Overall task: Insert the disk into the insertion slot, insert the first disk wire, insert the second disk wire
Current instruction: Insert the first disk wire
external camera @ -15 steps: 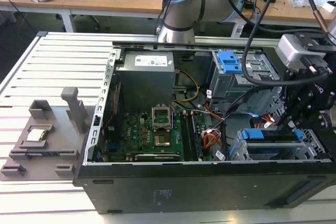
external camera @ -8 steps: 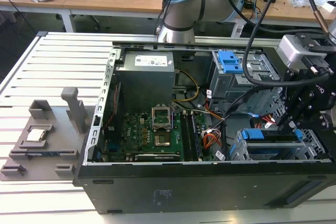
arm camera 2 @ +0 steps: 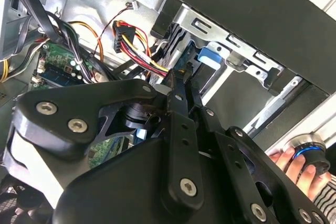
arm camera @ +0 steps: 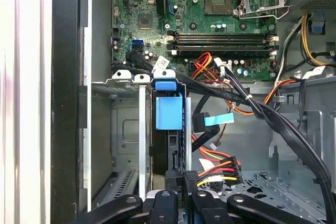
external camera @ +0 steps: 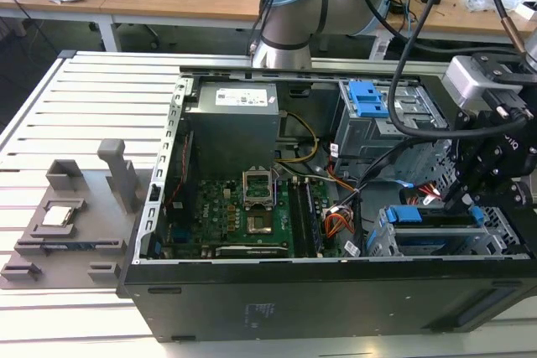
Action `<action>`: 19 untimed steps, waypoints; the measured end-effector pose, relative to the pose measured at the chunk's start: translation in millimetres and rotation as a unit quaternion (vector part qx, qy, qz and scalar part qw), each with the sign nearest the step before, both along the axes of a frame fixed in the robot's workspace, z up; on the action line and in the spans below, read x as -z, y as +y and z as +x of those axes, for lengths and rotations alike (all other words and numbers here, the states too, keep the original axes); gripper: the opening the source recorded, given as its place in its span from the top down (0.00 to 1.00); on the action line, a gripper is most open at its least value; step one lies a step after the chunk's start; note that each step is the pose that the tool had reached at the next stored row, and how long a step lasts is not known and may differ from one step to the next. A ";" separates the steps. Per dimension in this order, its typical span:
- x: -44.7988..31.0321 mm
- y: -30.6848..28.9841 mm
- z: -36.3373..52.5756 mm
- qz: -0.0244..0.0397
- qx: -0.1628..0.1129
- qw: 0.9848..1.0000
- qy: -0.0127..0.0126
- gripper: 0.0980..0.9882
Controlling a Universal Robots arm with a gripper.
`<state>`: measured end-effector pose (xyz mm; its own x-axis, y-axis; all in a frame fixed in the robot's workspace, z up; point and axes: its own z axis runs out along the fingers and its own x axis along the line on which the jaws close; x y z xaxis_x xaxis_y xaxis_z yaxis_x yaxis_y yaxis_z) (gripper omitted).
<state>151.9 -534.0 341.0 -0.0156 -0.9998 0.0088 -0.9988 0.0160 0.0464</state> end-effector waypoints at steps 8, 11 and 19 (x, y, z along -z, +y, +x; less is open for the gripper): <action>6.8 -0.4 0.0 0.000 0.000 1.000 0.000 0.92; 7.0 -0.4 0.0 0.000 0.000 1.000 0.000 0.92; -18.1 -0.3 0.0 0.000 0.000 1.000 0.000 0.83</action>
